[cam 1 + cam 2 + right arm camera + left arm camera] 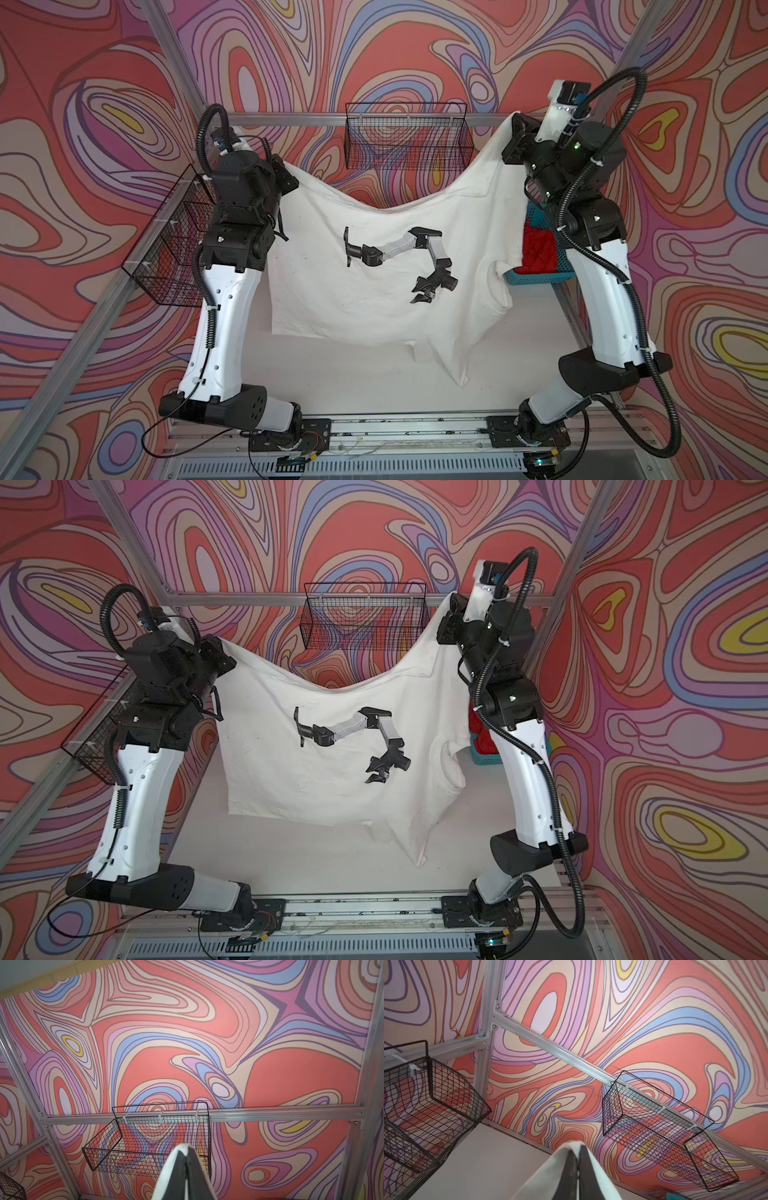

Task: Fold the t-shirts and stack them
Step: 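Raise the t-shirt high with both grippers, shaking it out to hang open, then swing the hanging t-shirt down and lay it flat, drawing both grippers toward the robot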

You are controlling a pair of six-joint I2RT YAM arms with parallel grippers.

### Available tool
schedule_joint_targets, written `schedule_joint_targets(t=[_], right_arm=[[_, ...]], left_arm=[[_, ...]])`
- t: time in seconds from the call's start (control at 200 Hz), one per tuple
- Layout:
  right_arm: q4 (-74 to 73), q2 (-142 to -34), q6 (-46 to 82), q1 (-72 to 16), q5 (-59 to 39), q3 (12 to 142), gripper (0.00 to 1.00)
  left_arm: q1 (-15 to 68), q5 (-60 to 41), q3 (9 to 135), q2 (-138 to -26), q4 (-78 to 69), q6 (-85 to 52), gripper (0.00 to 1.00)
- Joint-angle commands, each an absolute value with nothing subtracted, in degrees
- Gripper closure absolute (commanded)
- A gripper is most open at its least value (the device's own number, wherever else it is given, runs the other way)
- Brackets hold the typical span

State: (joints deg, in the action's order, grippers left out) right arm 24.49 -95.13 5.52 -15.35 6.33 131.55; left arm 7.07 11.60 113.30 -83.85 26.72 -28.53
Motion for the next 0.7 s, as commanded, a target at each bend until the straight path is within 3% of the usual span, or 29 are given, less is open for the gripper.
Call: schedule_joint_targets(t=[0.0,0.25,0.391,0.556,0.696], right_arm=[[15.88,-94.82,4.51,-13.09,3.34,133.28,1.0],[11.41,-98.01,5.61,-11.1,-4.84,142.9,1.0],[10.79,-94.75,6.45,-10.9,-9.03,139.81,1.0],[14.66,-85.94,6.15,-10.9,-14.16,126.67,1.0],[18.21,-72.3,8.45,-10.9,-18.45,102.78,1.0]], left_arm=[[5.93,9.18,114.02,-84.64,18.72,-29.56,1.0],[3.5,7.0,122.87,-88.67,15.65,-28.5,1.0],[2.92,6.02,122.19,-86.07,15.48,-27.78,1.0],[2.9,1.34,105.42,-75.8,10.55,-27.64,1.0],[2.91,-0.98,81.87,-62.29,7.94,-28.15,1.0]])
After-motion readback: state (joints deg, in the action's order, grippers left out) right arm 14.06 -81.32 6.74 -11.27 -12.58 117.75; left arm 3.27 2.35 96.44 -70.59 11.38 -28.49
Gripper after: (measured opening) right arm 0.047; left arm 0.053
